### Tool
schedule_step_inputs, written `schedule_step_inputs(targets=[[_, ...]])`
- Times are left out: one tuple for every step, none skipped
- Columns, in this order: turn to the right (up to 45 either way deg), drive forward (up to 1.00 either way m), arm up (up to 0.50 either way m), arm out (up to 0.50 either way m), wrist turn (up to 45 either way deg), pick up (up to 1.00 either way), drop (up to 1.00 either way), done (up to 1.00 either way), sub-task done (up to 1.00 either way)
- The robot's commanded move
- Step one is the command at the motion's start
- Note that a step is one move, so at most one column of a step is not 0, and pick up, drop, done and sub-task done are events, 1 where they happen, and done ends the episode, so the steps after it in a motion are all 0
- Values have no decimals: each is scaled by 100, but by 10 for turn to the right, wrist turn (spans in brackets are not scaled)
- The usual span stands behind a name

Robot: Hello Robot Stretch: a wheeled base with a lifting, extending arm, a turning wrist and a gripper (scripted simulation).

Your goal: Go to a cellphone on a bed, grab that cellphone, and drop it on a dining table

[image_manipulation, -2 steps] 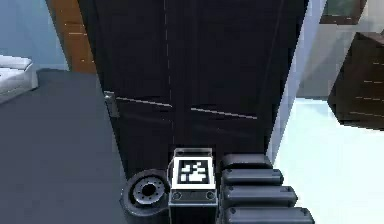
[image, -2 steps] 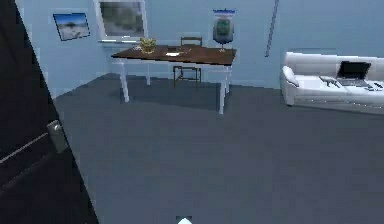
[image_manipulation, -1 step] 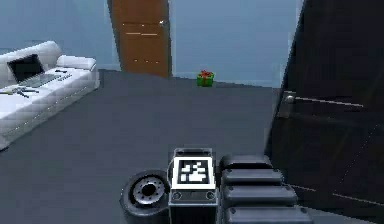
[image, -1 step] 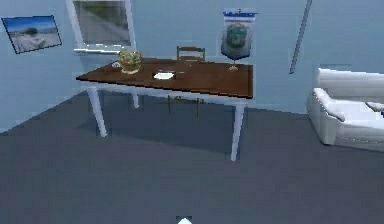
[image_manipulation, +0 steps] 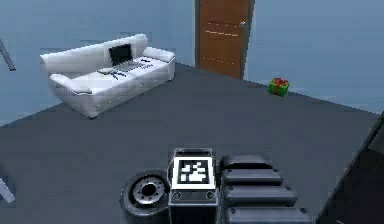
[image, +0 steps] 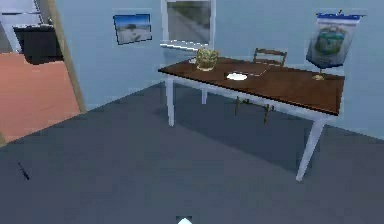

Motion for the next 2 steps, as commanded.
schedule_step_inputs(targets=[[0,100,0,0,0,0,0,0,0],[-90,0,0,0,0,0,0,0,0]])
